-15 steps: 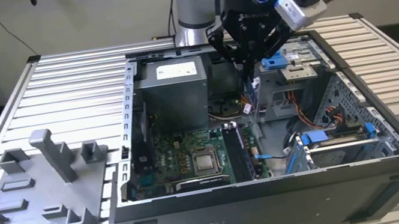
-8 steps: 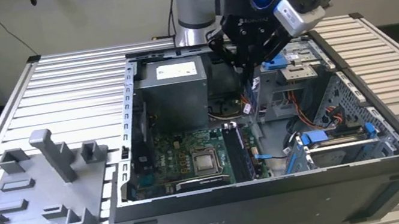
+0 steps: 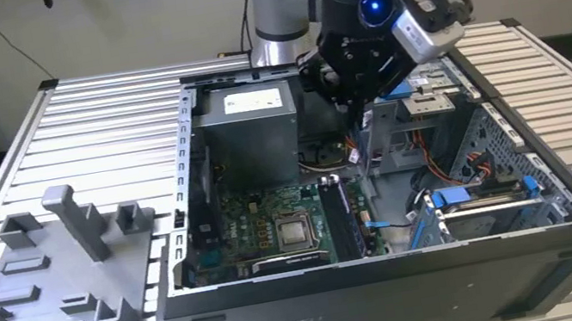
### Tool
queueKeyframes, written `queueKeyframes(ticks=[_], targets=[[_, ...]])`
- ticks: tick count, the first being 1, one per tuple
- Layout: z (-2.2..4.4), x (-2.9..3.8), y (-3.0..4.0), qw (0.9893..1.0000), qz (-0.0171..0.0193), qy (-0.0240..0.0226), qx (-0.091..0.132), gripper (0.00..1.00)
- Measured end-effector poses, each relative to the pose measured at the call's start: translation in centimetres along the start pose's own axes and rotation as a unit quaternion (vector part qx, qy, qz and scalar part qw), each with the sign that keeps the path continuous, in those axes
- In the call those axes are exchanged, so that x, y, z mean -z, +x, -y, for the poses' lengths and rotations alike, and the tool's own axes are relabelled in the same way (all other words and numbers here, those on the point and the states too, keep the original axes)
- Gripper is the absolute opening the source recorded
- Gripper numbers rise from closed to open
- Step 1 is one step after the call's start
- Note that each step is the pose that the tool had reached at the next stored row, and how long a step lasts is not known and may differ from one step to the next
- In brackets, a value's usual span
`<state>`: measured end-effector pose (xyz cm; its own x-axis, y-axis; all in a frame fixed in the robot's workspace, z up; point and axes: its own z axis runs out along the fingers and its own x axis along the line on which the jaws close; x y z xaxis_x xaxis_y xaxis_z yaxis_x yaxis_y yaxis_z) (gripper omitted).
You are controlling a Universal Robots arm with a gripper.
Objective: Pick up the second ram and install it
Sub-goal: 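Insert the second ram into the second slot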
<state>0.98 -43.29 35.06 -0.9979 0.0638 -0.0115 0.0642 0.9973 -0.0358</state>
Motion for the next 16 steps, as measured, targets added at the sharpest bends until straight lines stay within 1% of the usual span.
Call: queueKeyframes(ticks=[16], targets=[[0.02, -1.66, 0.01, 1.0000, 0.0000, 0.0000, 0.000, 0.14]])
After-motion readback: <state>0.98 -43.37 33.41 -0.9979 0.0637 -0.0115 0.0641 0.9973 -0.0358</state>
